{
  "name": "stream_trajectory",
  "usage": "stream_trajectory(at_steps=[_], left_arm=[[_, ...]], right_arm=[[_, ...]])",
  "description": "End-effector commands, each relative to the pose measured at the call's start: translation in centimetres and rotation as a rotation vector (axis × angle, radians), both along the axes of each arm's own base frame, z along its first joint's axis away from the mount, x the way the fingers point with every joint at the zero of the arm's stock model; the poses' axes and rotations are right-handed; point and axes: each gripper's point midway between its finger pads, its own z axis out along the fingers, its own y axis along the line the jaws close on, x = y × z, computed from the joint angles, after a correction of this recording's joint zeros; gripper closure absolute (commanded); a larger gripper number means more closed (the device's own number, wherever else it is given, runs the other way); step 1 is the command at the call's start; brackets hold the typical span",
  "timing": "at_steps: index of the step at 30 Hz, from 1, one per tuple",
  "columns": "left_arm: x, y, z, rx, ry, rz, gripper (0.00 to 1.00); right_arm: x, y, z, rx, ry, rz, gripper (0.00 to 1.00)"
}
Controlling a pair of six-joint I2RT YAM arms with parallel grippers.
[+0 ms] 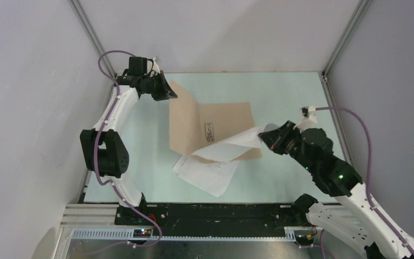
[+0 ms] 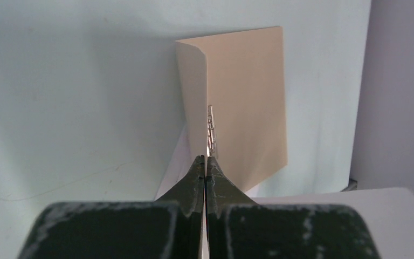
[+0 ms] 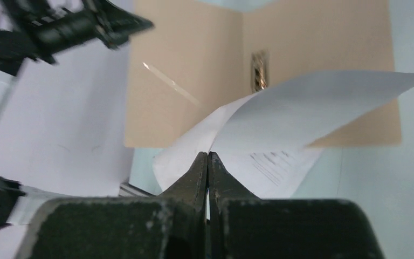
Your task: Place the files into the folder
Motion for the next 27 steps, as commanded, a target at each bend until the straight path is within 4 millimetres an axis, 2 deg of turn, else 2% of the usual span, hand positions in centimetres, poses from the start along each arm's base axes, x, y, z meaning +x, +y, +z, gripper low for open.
stream_trajectory(at_steps=[1,2,3,4,5,6,11,12,14,15,16,17,18,19,22,25,26,27], left_arm=[[-1.6,-3.1,1.8,-0.119,-0.030,-0.126,1.00],[-1.8,-3.6,2.4,-0.151,-0.038,-0.139,1.00],[-2.2,-3.9,2.1,-0.166,-0.025,-0.142,1.00],[-2.3,-4.4,2.5,-0.196,-0.027,-0.141,1.00],[-2.8,-4.7,2.1,-0.214,-0.006,-0.141,1.00],[-2.9,-5.0,2.7,-0.238,-0.014,-0.136,1.00],[-4.1,-5.7,2.9,-0.320,-0.014,-0.119,0.98],[-4.1,-5.5,2.7,-0.308,-0.021,-0.114,0.84],[-4.0,-4.5,1.8,-0.267,-0.029,-0.084,0.66],[-4.1,-3.9,0.9,-0.236,-0.022,-0.063,0.60],[-4.1,-3.1,0.5,-0.215,-0.019,-0.040,0.40],[-4.1,-2.0,-0.4,-0.162,-0.016,-0.003,0.28],[-4.0,-1.1,-0.6,-0.131,-0.024,0.022,0.11],[-4.0,0.0,-0.8,-0.079,-0.034,0.061,0.07],[-3.6,2.9,0.7,0.043,-0.107,0.161,0.02],[-3.7,4.9,5.2,0.153,-0.267,0.233,0.04],[-4.2,4.9,7.5,0.171,-0.336,0.233,0.05],[-4.4,4.6,8.4,0.232,-0.391,0.218,0.06]], right_arm=[[0.7,-2.0,5.8,-0.068,-0.133,-0.054,1.00],[0.9,-1.9,7.1,-0.074,-0.159,-0.056,1.00],[1.3,-1.9,8.1,-0.077,-0.173,-0.062,1.00],[1.6,-1.9,8.5,-0.092,-0.183,-0.063,1.00],[2.1,-1.7,9.1,-0.103,-0.182,-0.071,1.00],[2.4,-1.6,9.2,-0.118,-0.187,-0.070,1.00],[4.5,-0.3,9.5,-0.183,-0.155,-0.064,1.00],[4.7,-0.2,9.3,-0.194,-0.146,-0.060,1.00],[5.3,0.5,9.1,-0.212,-0.134,-0.044,1.00],[5.7,0.9,8.8,-0.226,-0.126,-0.037,1.00],[5.8,1.1,8.6,-0.233,-0.119,-0.033,1.00],[6.2,1.6,8.2,-0.247,-0.109,-0.026,1.00],[6.4,1.7,8.0,-0.256,-0.102,-0.025,1.00],[6.6,2.1,7.7,-0.267,-0.096,-0.017,1.00],[7.4,3.3,7.1,-0.283,-0.084,-0.004,1.00],[7.8,4.6,6.8,-0.304,-0.078,0.013,1.00],[8.1,5.0,7.0,-0.310,-0.080,0.012,1.00],[8.0,5.4,7.1,-0.313,-0.086,0.021,1.00]])
